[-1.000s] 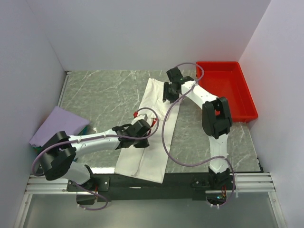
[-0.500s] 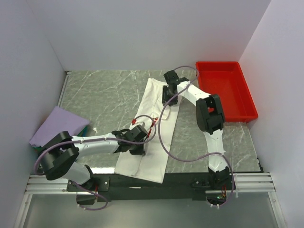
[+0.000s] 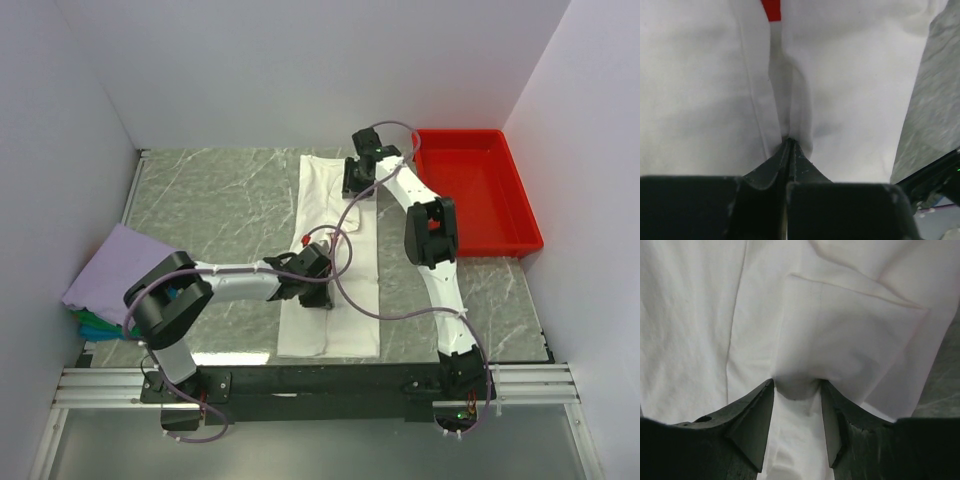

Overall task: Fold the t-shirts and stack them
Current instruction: Fold the tshirt

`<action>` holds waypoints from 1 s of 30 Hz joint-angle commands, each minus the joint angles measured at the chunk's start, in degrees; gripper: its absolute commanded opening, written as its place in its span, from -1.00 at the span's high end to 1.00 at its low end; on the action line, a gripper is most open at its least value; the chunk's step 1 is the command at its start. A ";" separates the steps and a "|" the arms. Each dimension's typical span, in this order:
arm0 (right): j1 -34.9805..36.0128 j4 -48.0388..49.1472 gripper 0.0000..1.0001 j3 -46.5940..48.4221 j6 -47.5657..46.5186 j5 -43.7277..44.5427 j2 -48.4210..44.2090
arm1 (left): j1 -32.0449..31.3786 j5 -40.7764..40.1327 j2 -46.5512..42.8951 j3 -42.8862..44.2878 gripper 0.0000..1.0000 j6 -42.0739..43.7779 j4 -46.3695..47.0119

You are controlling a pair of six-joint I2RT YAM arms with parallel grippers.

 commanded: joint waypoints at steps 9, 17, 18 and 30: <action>-4.06 4.98 -0.13 2.93 0.21 -5.46 -0.88 | 1.16 3.69 2.86 6.49 0.83 0.67 3.41; -4.15 6.12 -0.24 0.57 1.53 -5.99 -9.41 | 1.33 4.56 -4.26 7.30 0.71 4.98 -2.32; -3.98 6.56 -0.24 -0.66 2.14 -6.25 -10.28 | 1.25 5.26 -4.78 5.64 0.72 4.81 -1.79; -3.01 8.85 -0.21 -9.64 1.27 -5.55 -12.58 | -4.73 7.29 -2.33 -2.10 0.76 4.54 2.26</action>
